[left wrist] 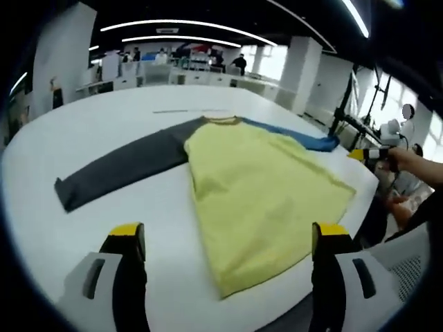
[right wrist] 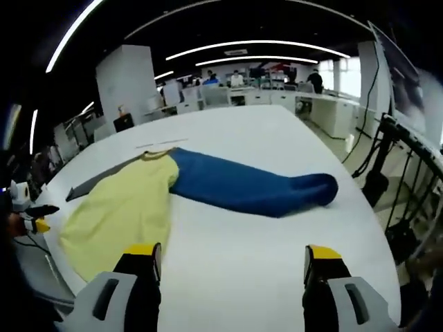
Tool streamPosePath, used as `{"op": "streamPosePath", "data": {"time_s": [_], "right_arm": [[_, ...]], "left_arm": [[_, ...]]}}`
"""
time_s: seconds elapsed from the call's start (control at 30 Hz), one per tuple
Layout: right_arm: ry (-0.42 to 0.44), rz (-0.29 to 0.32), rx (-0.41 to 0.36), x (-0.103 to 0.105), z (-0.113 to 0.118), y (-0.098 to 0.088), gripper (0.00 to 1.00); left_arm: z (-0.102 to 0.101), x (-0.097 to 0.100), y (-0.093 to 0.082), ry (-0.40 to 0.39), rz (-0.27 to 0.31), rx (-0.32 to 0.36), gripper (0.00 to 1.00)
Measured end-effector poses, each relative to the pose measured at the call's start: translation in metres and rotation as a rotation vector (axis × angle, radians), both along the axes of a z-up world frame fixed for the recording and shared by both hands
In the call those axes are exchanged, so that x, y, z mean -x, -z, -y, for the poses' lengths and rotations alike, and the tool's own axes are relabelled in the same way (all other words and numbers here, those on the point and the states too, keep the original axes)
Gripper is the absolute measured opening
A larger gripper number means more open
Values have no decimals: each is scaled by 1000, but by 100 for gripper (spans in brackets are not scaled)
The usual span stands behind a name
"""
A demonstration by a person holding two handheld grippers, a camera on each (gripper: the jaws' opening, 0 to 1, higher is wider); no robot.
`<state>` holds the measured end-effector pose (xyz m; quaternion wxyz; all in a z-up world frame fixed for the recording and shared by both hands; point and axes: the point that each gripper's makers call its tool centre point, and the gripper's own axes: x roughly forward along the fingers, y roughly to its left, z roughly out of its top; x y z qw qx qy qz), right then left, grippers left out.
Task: Fold the garment on the visible template until the final outline fits inside the template.
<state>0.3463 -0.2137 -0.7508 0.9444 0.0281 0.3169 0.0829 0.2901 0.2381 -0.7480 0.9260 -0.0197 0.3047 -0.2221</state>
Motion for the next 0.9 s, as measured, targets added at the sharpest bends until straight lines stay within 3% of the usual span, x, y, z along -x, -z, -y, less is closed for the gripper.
{"op": "streamPosePath", "data": {"time_s": [0.33,0.6,0.9], "right_arm": [[74,1,-5,-14,25,-6,80],[133,32,-4,-35,54,-4,60],[132,31,75,-52,84,11,36]], "left_arm": [[8,-10,-17,43,92,13,99],[13,-16,-25,60,128,26,99],[13,-17,-27,63,127,14,98]]}}
